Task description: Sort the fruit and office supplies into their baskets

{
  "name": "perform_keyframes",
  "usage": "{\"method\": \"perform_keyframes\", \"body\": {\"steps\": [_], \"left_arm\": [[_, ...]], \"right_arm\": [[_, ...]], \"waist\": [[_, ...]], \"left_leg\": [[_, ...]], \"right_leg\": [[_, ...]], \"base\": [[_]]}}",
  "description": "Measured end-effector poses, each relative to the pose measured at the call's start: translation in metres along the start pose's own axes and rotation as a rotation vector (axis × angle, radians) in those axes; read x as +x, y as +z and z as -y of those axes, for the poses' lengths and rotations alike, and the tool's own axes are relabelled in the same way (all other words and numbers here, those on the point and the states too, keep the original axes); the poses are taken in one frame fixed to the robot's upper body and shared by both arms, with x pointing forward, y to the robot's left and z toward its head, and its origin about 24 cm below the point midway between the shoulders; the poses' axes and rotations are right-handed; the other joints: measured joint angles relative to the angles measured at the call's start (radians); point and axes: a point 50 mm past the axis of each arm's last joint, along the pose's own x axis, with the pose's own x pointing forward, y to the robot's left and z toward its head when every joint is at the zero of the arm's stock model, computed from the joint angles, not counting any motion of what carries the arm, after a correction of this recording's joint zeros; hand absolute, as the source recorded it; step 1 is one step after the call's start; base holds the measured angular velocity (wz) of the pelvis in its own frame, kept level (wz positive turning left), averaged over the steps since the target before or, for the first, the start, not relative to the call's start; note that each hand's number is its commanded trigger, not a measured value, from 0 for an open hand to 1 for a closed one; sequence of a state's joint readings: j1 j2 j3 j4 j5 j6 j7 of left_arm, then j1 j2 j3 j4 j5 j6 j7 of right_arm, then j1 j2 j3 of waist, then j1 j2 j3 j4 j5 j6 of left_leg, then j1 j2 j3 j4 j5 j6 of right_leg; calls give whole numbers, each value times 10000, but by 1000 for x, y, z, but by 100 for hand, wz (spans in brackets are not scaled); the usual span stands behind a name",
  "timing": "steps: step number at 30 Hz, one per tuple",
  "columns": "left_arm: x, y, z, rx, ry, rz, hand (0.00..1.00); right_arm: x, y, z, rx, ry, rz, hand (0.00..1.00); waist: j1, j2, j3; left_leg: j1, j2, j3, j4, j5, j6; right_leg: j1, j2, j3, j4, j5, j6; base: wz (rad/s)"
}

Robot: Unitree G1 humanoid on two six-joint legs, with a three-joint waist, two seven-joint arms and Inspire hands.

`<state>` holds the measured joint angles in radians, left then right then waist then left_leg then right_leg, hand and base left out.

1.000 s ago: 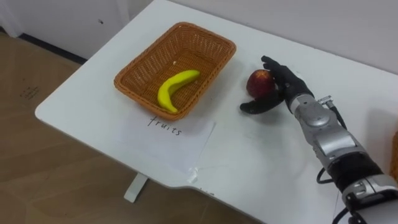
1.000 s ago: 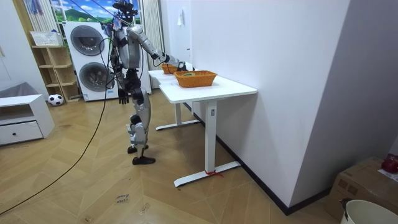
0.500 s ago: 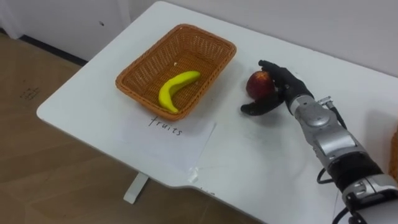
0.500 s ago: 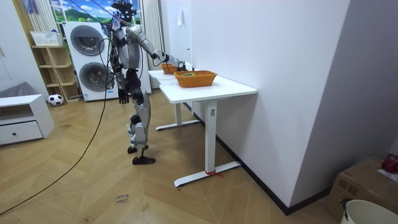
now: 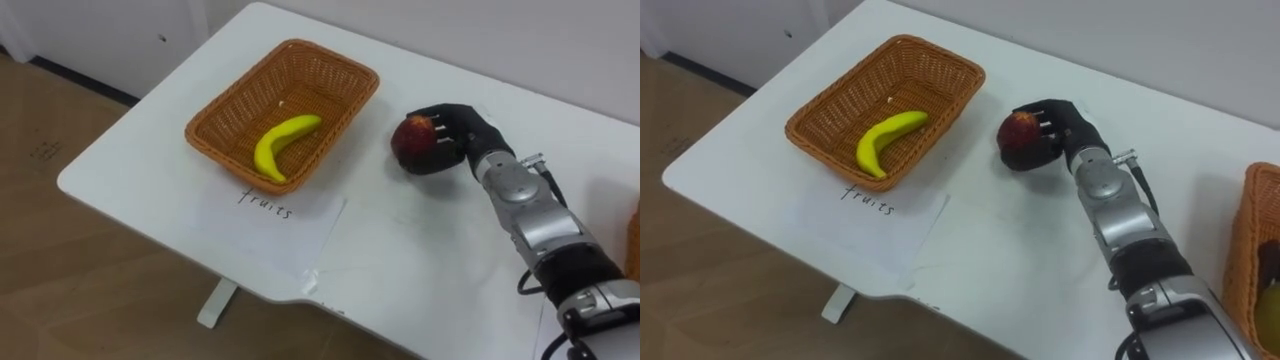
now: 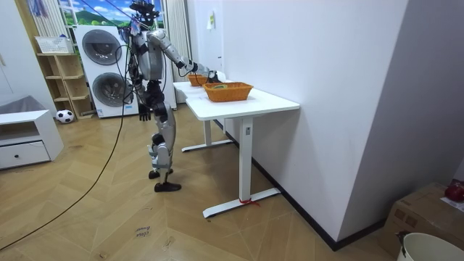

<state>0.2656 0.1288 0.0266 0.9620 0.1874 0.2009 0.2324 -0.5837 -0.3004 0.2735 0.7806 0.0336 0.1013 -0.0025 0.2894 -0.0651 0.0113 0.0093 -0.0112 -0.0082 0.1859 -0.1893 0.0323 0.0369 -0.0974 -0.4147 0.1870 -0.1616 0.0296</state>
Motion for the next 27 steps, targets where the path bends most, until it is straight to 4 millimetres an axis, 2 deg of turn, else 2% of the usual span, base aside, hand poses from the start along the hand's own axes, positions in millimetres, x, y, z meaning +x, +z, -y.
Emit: {"method": "perform_keyframes", "body": {"steps": [6, 11, 25, 27], "left_arm": [[0, 0, 0, 10, 5, -47, 0], [1, 2, -1, 20, 25, -43, 0], [1, 4, -3, -43, 0, -21, 0], [1, 4, -3, -40, 0, -25, 0]], "right_arm": [[0, 0, -1, 17, 179, -14, 100], [0, 0, -1, 16, 166, -15, 100], [0, 0, 6, 203, -284, -68, 100], [0, 0, 8, 257, -432, -63, 100]], "waist": [[21, -75, 43], [68, -83, 45], [78, -26, -1], [-48, -30, -21]], "left_leg": [[0, 0, 0, 12, -1, 0], [-36, 9, -17, -39, -4, 0], [-27, 41, 1, -42, -4, -2], [-35, 33, -20, -28, -3, -2]], "right_leg": [[8, -3, -4, 8, 2, -1], [-2, 37, 29, 0, 14, -15], [-31, 38, -14, -19, 18, -21], [-23, 29, -14, -16, 18, -21]], "base": [[0], [0], [0], [2]]}}
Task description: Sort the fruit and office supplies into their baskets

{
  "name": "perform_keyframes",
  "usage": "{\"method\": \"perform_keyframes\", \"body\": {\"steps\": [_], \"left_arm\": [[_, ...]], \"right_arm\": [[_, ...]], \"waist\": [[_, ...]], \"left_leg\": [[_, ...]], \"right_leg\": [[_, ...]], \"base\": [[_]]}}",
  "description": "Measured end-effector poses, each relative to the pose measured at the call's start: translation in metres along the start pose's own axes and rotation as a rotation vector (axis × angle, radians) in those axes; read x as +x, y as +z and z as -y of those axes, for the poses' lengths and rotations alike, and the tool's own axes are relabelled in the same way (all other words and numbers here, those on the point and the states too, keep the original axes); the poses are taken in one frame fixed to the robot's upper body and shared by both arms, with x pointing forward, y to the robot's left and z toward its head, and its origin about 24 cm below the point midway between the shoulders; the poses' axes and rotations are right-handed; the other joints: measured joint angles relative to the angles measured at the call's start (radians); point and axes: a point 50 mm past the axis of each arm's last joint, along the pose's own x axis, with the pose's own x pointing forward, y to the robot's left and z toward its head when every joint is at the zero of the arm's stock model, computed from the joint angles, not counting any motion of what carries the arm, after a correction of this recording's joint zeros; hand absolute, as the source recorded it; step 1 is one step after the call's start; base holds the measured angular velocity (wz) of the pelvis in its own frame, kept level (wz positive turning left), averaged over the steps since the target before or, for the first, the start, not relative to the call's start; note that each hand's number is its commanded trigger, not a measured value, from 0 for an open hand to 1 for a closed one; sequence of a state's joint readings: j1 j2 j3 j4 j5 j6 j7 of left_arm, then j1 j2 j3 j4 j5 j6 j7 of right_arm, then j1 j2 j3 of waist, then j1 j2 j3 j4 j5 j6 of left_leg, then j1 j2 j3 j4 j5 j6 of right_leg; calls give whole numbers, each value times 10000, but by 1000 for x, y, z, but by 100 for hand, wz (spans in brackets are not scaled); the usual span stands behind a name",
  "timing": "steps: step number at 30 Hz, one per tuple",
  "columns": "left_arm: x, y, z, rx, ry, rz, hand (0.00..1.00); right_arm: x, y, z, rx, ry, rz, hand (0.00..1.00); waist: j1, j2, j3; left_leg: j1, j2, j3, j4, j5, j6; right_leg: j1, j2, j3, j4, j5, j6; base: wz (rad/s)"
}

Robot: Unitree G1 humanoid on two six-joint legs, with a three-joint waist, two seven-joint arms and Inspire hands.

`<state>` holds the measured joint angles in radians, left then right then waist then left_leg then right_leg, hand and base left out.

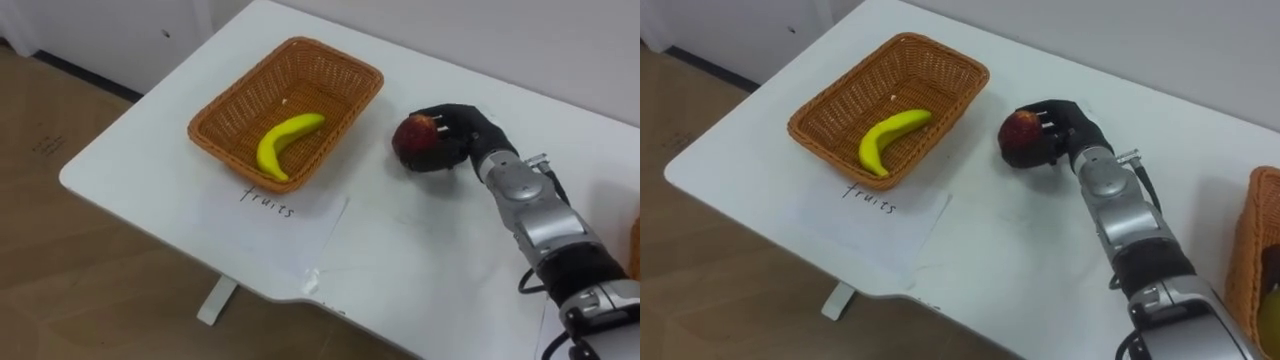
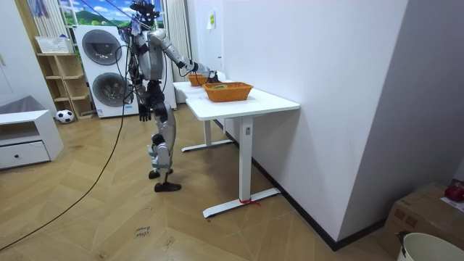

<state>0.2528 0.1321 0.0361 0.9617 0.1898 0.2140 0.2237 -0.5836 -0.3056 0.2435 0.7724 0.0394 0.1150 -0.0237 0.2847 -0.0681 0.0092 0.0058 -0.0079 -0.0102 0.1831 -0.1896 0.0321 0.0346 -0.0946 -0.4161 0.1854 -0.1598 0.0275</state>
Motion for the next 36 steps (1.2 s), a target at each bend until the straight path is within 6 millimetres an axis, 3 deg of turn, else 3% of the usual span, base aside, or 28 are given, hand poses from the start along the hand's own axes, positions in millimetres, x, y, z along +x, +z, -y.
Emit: {"method": "perform_keyframes", "body": {"steps": [8, 15, 19, 31, 36], "left_arm": [[0, -1, 0, -18, 55, 27, 0], [0, -8, -2, -170, 153, -169, 0], [-1, -10, -2, -170, 170, -177, 0], [-1, -9, -2, -166, 57, -37, 0], [-1, -12, -1, -161, -277, -144, 0]], "right_arm": [[0, 2, 11, 1465, -959, 37, 100], [-3, 32, 13, 2286, -1199, 1260, 100], [-4, 37, 12, 2282, -1173, 1504, 100], [-7, 53, 5, 2123, -850, 2164, 100], [-7, 55, 0, 2180, -707, 2237, 100]], "waist": [[-156, -102, -76], [-330, -116, -87], [-319, -111, -88], [111, -33, -15], [349, -51, 23]], "left_leg": [[30, -28, 10, 61, 3, 3], [84, -19, 1, 38, 1, 2], [85, -22, 2, 35, 1, 2], [389, -33, 21, -124, 1, 4], [322, -46, 10, -149, -3, 13]], "right_leg": [[58, -36, 16, 9, 2, 4], [176, -25, -22, 3, 5, 8], [189, -22, -25, 3, 6, 9], [374, -73, -20, 26, -7, 35], [364, -104, -262, 49, -12, 46]], "base": [[0], [1], [0], [-1], [6]]}}
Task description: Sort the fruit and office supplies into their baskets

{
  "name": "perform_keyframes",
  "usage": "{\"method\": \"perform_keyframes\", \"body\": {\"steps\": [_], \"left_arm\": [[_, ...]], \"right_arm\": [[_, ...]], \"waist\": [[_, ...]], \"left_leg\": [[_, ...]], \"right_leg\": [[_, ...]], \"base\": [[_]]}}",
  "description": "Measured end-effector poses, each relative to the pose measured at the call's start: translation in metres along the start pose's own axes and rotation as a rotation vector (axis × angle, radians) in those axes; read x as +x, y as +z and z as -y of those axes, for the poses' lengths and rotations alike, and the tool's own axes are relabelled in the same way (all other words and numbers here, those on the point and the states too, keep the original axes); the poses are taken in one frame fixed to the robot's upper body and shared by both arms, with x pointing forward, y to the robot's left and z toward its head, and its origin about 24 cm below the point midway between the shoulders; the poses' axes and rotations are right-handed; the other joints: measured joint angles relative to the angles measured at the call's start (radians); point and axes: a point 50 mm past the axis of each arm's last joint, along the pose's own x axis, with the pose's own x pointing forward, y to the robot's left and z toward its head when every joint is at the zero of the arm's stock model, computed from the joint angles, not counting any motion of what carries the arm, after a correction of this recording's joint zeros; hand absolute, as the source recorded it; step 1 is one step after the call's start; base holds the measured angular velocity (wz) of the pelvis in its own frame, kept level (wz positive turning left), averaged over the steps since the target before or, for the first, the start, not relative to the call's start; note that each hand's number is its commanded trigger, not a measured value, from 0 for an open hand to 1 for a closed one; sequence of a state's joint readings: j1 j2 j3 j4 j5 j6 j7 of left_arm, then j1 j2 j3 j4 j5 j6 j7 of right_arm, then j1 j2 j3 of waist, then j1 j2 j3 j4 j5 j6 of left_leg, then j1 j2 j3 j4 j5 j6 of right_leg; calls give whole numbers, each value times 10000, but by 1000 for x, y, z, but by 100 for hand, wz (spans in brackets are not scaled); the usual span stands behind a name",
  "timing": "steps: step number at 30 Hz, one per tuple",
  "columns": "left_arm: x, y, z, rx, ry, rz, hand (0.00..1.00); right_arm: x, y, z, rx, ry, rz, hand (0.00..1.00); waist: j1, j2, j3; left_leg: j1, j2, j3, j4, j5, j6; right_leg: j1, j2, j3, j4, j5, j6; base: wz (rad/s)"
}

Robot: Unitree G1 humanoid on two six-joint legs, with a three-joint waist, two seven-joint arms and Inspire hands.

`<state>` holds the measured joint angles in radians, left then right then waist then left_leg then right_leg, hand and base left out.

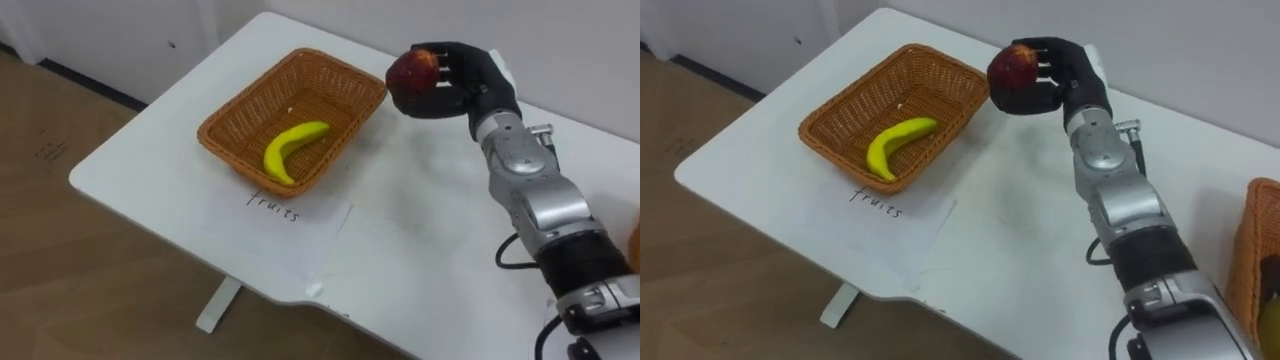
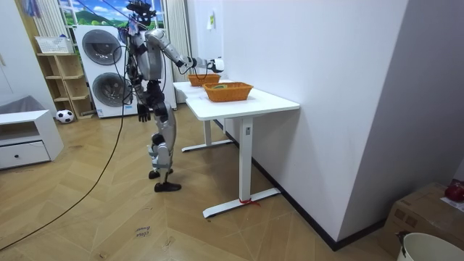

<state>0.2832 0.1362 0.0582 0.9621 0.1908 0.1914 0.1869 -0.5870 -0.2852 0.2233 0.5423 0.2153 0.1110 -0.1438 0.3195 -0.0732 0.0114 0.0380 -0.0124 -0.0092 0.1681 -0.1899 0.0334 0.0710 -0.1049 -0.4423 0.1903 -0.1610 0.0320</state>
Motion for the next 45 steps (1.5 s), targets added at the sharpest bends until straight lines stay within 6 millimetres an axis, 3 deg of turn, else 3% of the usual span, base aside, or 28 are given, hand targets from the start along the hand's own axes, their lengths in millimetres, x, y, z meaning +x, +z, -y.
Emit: {"method": "perform_keyframes", "body": {"steps": [10, 12, 19, 23, 32, 40, 45], "left_arm": [[0, 2, 1, -18, -373, 18, 0], [0, 3, 1, -34, -397, 33, 0], [1, 3, -3, -174, -291, -86, 0], [1, 0, -5, -138, -235, -147, 0], [-1, -12, -5, -61, -241, -583, 0], [-1, -9, -5, -94, -204, -429, 0], [-2, -6, -7, -130, -162, -270, 0]], "right_arm": [[0, 3, -19, -320, 512, 36, 100], [0, 4, -18, -694, 433, 71, 100], [2, 9, -31, -964, 819, 118, 100], [2, 7, -34, -893, 879, -29, 100], [1, 5, -41, -729, 1020, -226, 100], [1, 1, -43, -651, 1078, -500, 100], [-1, 0, -50, -879, 1339, -544, 100]], "waist": [[359, 12, 7], [386, 9, 5], [730, -27, 18], [857, -45, 29], [1039, -82, 15], [1317, -101, 5], [1289, -133, -14]], "left_leg": [[-102, -58, -299, 172, 3, 3], [-81, -170, -485, 199, 4, 5], [-73, -241, -565, 254, 7, 13], [-94, -314, -777, 300, -19, 132], [-107, -355, -794, 346, -55, 208], [-89, -354, -814, 365, -54, 210], [-137, -373, -928, 365, -53, 212]], "right_leg": [[24, -103, -51, 2, -37, 57], [143, -221, -268, 4, -142, 180], [178, -333, -443, 155, -159, 196], [275, -343, -559, 161, -175, 222], [324, -360, -572, 280, -160, 250], [313, -372, -580, 282, -160, 252], [301, -478, -905, 302, -166, 262]], "base": [[9], [25], [6], [14], [2], [1], [6]]}}
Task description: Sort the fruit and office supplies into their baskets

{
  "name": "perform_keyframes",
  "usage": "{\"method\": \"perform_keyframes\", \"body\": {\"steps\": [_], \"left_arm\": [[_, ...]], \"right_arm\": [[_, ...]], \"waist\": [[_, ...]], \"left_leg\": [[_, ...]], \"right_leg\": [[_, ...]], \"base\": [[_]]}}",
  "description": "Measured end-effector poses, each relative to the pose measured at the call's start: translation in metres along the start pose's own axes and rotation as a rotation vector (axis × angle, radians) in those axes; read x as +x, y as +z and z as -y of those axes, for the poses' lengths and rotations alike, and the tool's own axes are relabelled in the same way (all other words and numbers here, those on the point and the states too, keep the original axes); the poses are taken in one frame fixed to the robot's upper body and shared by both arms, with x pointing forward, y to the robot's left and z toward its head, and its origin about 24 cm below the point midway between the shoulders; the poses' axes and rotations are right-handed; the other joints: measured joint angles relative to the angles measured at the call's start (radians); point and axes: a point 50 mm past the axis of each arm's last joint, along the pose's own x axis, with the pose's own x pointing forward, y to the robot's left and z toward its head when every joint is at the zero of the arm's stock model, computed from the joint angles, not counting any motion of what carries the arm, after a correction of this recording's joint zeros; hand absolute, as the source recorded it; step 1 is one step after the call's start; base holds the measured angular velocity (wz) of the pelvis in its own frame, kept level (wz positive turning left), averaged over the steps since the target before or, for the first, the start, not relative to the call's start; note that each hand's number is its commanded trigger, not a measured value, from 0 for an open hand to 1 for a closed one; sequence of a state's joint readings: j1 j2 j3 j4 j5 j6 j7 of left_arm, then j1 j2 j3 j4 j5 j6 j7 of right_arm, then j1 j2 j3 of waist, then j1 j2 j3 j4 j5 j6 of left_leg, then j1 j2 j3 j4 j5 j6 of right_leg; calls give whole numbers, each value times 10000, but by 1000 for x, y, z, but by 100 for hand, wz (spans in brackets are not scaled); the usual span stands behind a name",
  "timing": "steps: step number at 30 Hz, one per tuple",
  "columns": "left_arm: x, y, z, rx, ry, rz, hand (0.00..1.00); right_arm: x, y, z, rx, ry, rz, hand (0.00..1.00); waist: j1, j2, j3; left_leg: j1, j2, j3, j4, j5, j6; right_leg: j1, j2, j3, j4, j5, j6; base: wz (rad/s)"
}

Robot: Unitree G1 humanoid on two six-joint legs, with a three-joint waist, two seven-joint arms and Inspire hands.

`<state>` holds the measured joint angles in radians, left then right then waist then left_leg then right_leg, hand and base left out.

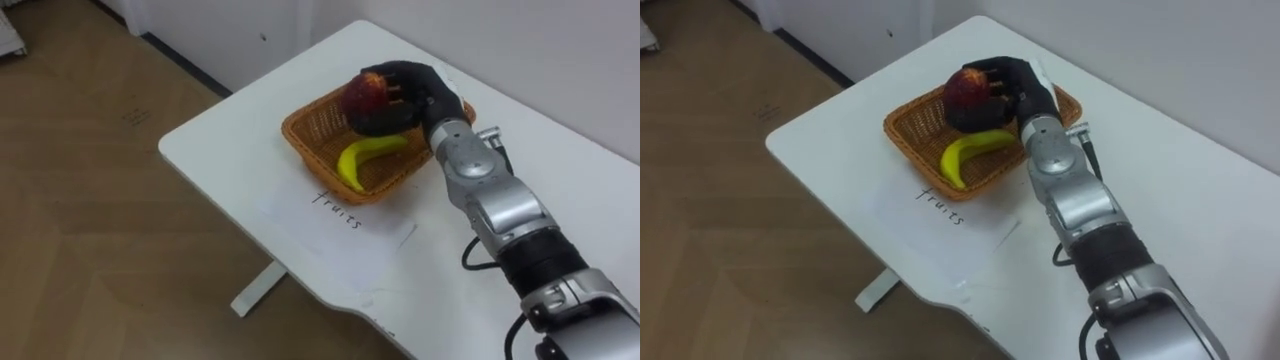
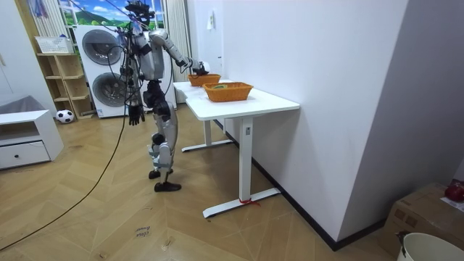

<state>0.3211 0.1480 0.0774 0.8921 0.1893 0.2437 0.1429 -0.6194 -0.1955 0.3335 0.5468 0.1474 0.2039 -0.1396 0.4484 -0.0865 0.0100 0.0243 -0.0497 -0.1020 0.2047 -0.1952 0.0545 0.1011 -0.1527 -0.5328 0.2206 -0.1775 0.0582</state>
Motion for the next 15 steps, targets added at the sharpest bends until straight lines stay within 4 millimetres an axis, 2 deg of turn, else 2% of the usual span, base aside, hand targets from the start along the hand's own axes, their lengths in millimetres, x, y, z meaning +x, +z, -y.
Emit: {"method": "perform_keyframes", "body": {"steps": [1, 2, 4, 5, 15], "left_arm": [[0, 1, 0, -6, 5, 29, 0], [0, 2, 0, -13, 13, 66, 0], [0, 2, 0, -20, 14, 73, 0], [0, 2, 0, -20, 14, 73, 0], [0, 2, 0, -14, -20, 100, 0]], "right_arm": [[0, 0, 0, 2, 3, -19, 97], [0, 0, 0, 9, 16, -33, 61], [0, 0, 0, 9, 21, -34, 17], [0, 0, 0, 8, 20, -36, 0], [0, -2, 2, -9, -41, -102, 0]], "waist": [[2, -4, -3], [12, -9, -6], [0, -27, -18], [-13, -36, -24], [-79, -56, 1]], "left_leg": [[3, 0, -2, 0, 0, 0], [14, 0, -11, 1, 3, 4], [22, -7, -35, 4, 6, 8], [26, -10, -46, 6, 7, 9], [-48, -34, -53, 7, 9, 17]], "right_leg": [[1, -2, -4, 0, 0, 0], [16, -4, -24, 0, 0, 1], [33, -6, -32, 0, -2, 3], [40, -8, -34, 1, -3, 4], [44, -11, -53, 8, -17, 28]], "base": [[5], [3], [2], [0], [0]]}}
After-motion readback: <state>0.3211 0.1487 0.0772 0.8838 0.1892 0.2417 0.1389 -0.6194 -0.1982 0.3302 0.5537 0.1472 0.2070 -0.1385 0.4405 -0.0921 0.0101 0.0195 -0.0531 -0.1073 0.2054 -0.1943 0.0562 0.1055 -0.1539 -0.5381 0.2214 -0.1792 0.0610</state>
